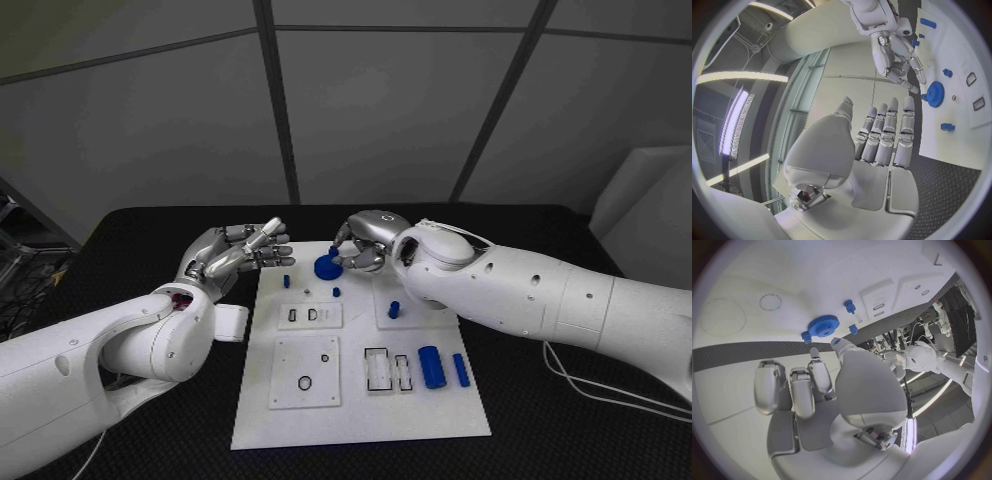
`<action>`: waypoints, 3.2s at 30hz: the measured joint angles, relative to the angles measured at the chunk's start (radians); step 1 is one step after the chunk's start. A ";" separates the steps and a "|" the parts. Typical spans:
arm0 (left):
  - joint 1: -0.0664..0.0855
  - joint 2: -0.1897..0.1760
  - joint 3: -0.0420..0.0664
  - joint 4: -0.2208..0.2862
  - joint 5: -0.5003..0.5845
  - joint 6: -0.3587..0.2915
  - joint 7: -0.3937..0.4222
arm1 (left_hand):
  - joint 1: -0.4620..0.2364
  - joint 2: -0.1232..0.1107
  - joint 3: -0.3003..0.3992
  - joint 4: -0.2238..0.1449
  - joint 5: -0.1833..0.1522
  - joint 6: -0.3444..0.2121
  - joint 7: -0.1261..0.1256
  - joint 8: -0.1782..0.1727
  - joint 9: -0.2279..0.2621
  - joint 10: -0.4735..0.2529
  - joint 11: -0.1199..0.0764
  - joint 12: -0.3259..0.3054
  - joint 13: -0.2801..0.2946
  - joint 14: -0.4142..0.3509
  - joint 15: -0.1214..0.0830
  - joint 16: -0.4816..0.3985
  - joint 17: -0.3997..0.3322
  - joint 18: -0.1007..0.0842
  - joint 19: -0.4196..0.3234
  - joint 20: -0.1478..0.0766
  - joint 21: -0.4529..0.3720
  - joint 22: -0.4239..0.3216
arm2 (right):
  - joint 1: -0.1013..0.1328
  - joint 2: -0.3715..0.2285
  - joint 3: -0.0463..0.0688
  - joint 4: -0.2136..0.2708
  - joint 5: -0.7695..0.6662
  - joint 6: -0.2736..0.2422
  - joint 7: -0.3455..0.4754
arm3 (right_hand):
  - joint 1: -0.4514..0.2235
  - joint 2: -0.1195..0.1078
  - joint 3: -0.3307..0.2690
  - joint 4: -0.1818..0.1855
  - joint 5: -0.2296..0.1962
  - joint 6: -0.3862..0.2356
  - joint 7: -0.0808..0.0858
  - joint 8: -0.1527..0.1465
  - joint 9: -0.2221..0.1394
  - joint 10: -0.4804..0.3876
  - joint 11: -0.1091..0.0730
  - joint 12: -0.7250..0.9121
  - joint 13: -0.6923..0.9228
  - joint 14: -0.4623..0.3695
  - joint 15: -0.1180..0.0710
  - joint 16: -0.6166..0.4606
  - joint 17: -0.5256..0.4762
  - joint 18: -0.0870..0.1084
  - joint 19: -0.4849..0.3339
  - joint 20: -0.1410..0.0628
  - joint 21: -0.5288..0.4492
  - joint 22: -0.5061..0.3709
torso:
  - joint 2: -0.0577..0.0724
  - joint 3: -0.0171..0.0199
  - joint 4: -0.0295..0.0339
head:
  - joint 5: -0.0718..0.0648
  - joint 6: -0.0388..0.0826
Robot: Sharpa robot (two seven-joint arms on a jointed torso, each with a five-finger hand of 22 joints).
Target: Assemble the parts on the task board
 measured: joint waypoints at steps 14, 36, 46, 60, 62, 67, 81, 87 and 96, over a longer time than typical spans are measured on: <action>0.000 -0.005 0.000 -0.011 0.000 0.002 -0.001 | 0.000 0.000 0.000 0.000 0.000 0.000 0.000 0.000 0.000 0.000 0.000 0.000 -0.001 0.000 0.000 -0.004 0.001 0.000 0.000 0.000 -0.004 -0.001 | 0.001 -0.260 0.001 0.104 0.225 -0.075 0.135 | 0.080 -0.049 0.003 -0.059 -0.060 0.021 -0.004 0.000 0.000 0.000 0.000 -0.009 -0.003 0.000 0.000 -0.006 0.000 0.000 -0.008 -0.007 -0.012 0.000 | -0.004 0.0016 -0.0098 | -0.007 0.010; -0.001 0.002 0.000 -0.021 0.000 0.012 -0.001 | 0.000 0.000 -0.003 -0.003 0.000 0.000 0.000 0.000 0.000 0.000 0.000 0.000 -0.001 0.000 0.000 -0.004 0.001 0.000 0.000 0.000 -0.004 -0.001 | -0.004 -0.325 0.000 0.006 0.356 -0.003 0.234 | 0.111 -0.054 -0.009 -0.077 -0.071 0.016 -0.012 -0.009 -0.001 0.000 -0.007 -0.009 0.000 -0.004 -0.004 -0.006 0.000 0.000 -0.017 -0.009 -0.017 0.000 | -0.005 0.0022 -0.0128 | -0.043 0.006; -0.002 0.004 0.000 -0.024 0.000 0.013 -0.001 | 0.000 0.000 -0.003 -0.003 0.000 0.000 0.000 0.000 0.000 0.000 0.000 0.000 -0.001 0.000 0.000 -0.004 0.001 0.000 0.000 0.000 -0.004 -0.001 | -0.025 -0.340 -0.001 0.006 0.369 0.032 0.246 | 0.111 -0.054 -0.026 -0.076 -0.071 0.016 -0.012 -0.009 -0.001 0.000 -0.007 -0.009 0.000 -0.004 -0.004 -0.006 0.000 0.000 -0.017 -0.010 -0.017 0.000 | -0.005 0.0015 -0.0134 | -0.044 0.002; -0.005 0.007 0.000 -0.025 0.000 0.015 -0.001 | 0.000 0.000 -0.003 -0.003 0.000 0.000 0.000 0.000 0.000 0.000 0.000 0.000 -0.001 0.000 0.000 -0.004 0.001 0.000 0.000 0.000 -0.004 -0.001 | -0.046 -0.333 -0.001 -0.008 0.374 0.055 0.246 | 0.111 -0.054 -0.054 -0.071 -0.066 0.009 0.002 -0.016 -0.002 -0.004 -0.003 -0.013 -0.005 -0.004 -0.004 -0.006 0.001 0.000 -0.017 -0.009 -0.017 0.000 | -0.006 0.0011 -0.0128 | -0.044 -0.002; -0.005 0.007 0.000 -0.026 0.000 0.015 -0.001 | 0.000 0.000 -0.003 -0.003 0.000 0.000 0.000 0.000 0.000 0.000 0.000 0.000 -0.001 0.000 0.000 -0.004 0.001 0.000 0.000 0.000 -0.004 -0.001 | -0.046 -0.330 -0.001 -0.010 0.374 0.057 0.246 | 0.111 -0.054 -0.054 -0.071 -0.066 0.009 0.002 -0.016 -0.002 -0.004 -0.003 -0.013 -0.004 -0.004 -0.004 -0.006 0.001 0.000 -0.017 -0.010 -0.017 0.000 | -0.006 0.0011 -0.0128 | -0.043 -0.002; -0.006 0.007 0.000 -0.026 0.000 0.015 -0.001 | 0.000 0.000 -0.003 -0.003 0.000 0.000 0.000 0.000 0.000 0.000 0.000 0.000 -0.001 0.000 0.000 -0.004 0.001 0.000 0.000 0.000 -0.004 -0.002 | -0.049 -0.325 -0.001 -0.018 0.375 0.061 0.246 | 0.111 -0.054 -0.054 -0.071 -0.066 0.009 0.002 -0.016 -0.002 -0.004 -0.003 -0.013 -0.004 -0.004 -0.004 -0.006 0.001 0.000 -0.017 -0.010 -0.017 0.000 | -0.006 0.0011 -0.0128 | -0.041 -0.002; -0.007 0.008 0.000 -0.027 0.000 0.015 -0.002 | 0.000 0.000 -0.003 -0.003 0.000 0.000 0.000 0.000 0.000 0.000 0.000 0.000 -0.001 0.000 0.000 -0.004 0.001 0.000 0.000 0.000 -0.004 -0.002 | -0.053 -0.303 -0.001 -0.045 0.376 0.071 0.246 | 0.127 -0.027 -0.062 -0.074 -0.066 0.028 -0.008 -0.008 0.002 -0.004 -0.003 -0.009 -0.001 -0.004 -0.004 -0.006 0.000 0.000 -0.017 -0.010 -0.017 0.000 | -0.006 0.0009 -0.0128 | -0.041 -0.006; -0.007 0.008 0.000 -0.027 0.000 0.015 -0.002 | 0.000 0.000 -0.003 -0.003 0.000 0.000 0.000 0.000 0.000 0.000 0.000 0.000 -0.001 0.000 0.000 -0.004 0.001 0.000 0.000 0.000 -0.004 -0.002 | -0.054 -0.296 -0.001 -0.056 0.377 0.076 0.246 | 0.132 -0.022 -0.062 -0.074 -0.066 0.031 -0.004 -0.002 0.003 -0.004 -0.003 -0.009 0.000 -0.004 -0.004 -0.006 0.000 0.000 -0.017 -0.009 -0.017 0.000 | -0.006 0.0009 -0.0128 | -0.039 -0.007; -0.007 0.008 0.000 -0.027 0.000 0.015 -0.002 | 0.000 0.000 -0.003 -0.003 0.000 0.000 0.000 0.000 0.000 0.000 0.000 0.000 -0.001 0.000 0.000 -0.004 0.001 0.000 0.000 0.000 -0.004 -0.002 | -0.054 -0.295 -0.001 -0.068 0.377 0.081 0.245 | 0.132 -0.022 -0.062 -0.074 -0.066 0.035 -0.008 -0.001 0.003 -0.004 -0.003 -0.009 0.000 -0.004 -0.004 -0.006 0.000 0.000 -0.017 -0.010 -0.017 0.000 | -0.007 0.0012 -0.0131 | -0.039 -0.009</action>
